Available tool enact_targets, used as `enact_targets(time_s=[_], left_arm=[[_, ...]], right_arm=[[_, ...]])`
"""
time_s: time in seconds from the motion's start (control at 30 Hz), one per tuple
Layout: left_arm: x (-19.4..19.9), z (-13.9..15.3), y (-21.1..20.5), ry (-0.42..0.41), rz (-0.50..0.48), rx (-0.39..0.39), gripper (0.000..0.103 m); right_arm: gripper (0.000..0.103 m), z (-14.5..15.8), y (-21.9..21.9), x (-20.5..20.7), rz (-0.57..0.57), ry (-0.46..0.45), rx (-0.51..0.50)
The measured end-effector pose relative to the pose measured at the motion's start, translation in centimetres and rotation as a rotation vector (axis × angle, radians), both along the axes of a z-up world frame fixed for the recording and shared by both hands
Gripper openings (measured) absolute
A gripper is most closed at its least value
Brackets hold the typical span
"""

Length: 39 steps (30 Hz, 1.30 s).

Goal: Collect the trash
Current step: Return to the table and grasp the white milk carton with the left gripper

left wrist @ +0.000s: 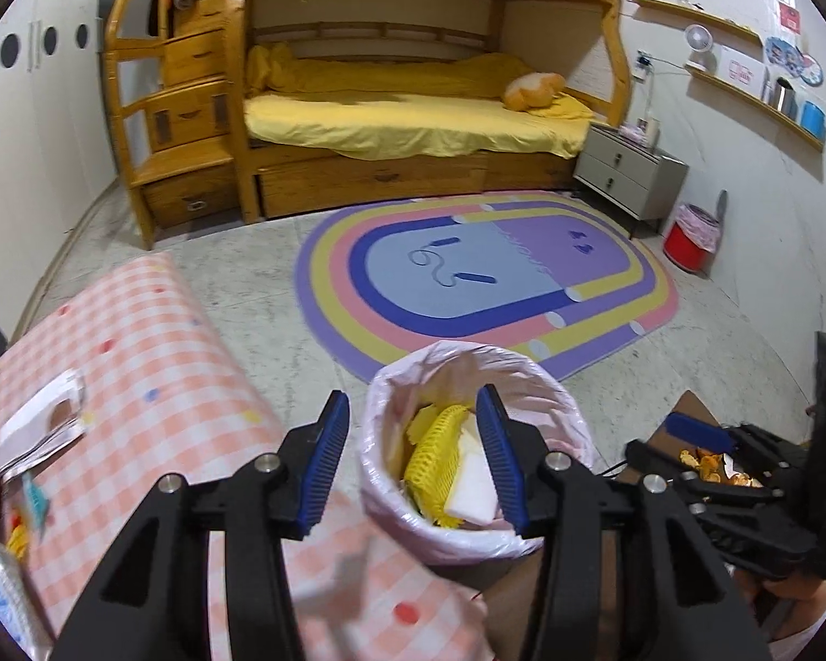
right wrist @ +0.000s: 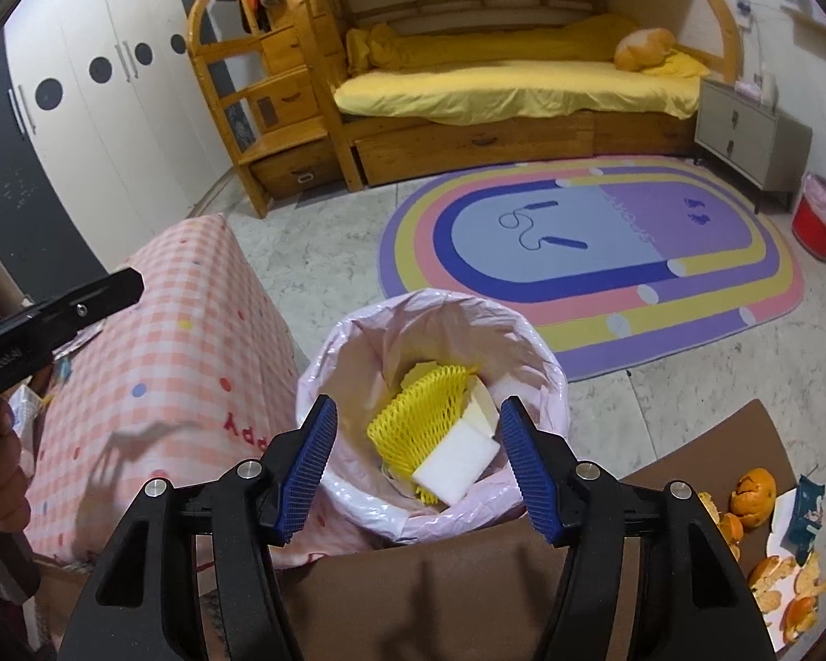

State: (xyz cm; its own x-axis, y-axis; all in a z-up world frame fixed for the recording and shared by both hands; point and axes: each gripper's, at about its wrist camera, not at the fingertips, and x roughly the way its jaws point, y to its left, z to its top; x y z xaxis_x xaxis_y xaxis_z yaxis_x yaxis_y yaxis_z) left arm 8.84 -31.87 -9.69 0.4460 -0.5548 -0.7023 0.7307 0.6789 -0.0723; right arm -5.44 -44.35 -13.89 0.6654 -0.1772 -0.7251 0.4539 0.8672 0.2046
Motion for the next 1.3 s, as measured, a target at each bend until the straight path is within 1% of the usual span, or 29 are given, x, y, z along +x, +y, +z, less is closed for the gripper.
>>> enact_targets(time_s=[0.2, 0.3, 0.47, 0.57, 0.67, 0.7, 0.73, 0.77, 0.83, 0.87, 0.9, 0.97, 1.03, 1.1, 1.17, 1.23, 1.27, 1.3], left_arm=[[-1.4, 2.4, 4.8, -0.036, 0.076, -0.016, 0.047], [-2.0, 3.6, 7.5, -0.063, 0.123, -0.019, 0.051], [-2.8, 4.5, 12.8, -0.088, 0.231, -0.008, 0.058], [-2.9, 4.6, 15.4, -0.094, 0.293, 0.001, 0.065], [-2.9, 4.5, 18.9, -0.088, 0.377, 0.007, 0.075], [-3.0, 4.5, 19.9, -0.091, 0.403, 0.006, 0.080], [-3.1, 4.5, 20.7, -0.095, 0.422, 0.005, 0.084], [-3.2, 4.4, 21.9, -0.100, 0.448, 0.007, 0.085], [-3.0, 4.2, 23.5, -0.106, 0.489, 0.018, 0.089], [-3.0, 4.1, 24.3, -0.112, 0.512, 0.022, 0.090], [-2.9, 3.9, 25.2, -0.120, 0.539, 0.029, 0.092], [-2.5, 3.2, 26.6, -0.110, 0.578, 0.046, 0.092], [-1.9, 2.1, 28.2, -0.064, 0.615, 0.057, 0.092], [-1.3, 1.0, 29.2, -0.013, 0.650, 0.059, 0.092], [-1.1, 0.3, 29.4, 0.005, 0.656, 0.069, 0.092], [-0.7, -0.4, 28.9, 0.008, 0.645, 0.096, 0.092], [-0.4, -0.7, 28.6, 0.008, 0.639, 0.111, 0.092], [0.0, -1.3, 28.0, 0.014, 0.633, 0.149, 0.092]], right_arm=[[0.062, 4.1, 3.1, -0.8, 0.050, -0.080, -0.035], [0.062, 6.4, 5.6, -0.9, 0.102, -0.129, -0.059], [0.062, 8.1, 10.0, 0.0, 0.211, -0.158, -0.085], [0.062, 8.3, 12.9, 1.2, 0.284, -0.147, -0.103], [0.062, 8.3, 15.2, 2.4, 0.336, -0.141, -0.104], [0.062, 8.4, 16.1, 2.8, 0.356, -0.137, -0.108], [0.067, 8.4, 16.6, 3.0, 0.367, -0.134, -0.114], [0.069, 8.3, 17.4, 3.3, 0.378, -0.127, -0.124], [0.072, 8.2, 18.7, 3.8, 0.399, -0.117, -0.144], [0.072, 8.1, 19.5, 4.0, 0.410, -0.110, -0.153], [0.076, 8.0, 20.1, 4.5, 0.422, -0.102, -0.160], [0.078, 7.8, 20.8, 4.9, 0.427, -0.094, -0.171], [0.082, 7.6, 21.4, 5.5, 0.431, -0.086, -0.173], [0.082, 7.3, 22.0, 6.1, 0.439, -0.073, -0.176], [0.082, 6.9, 22.5, 6.6, 0.451, -0.059, -0.182], [0.082, 6.6, 22.7, 6.8, 0.457, -0.049, -0.185], [0.082, 6.5, 22.7, 6.9, 0.457, -0.046, -0.185], [0.082, 6.5, 22.6, 6.9, 0.455, -0.044, -0.184]])
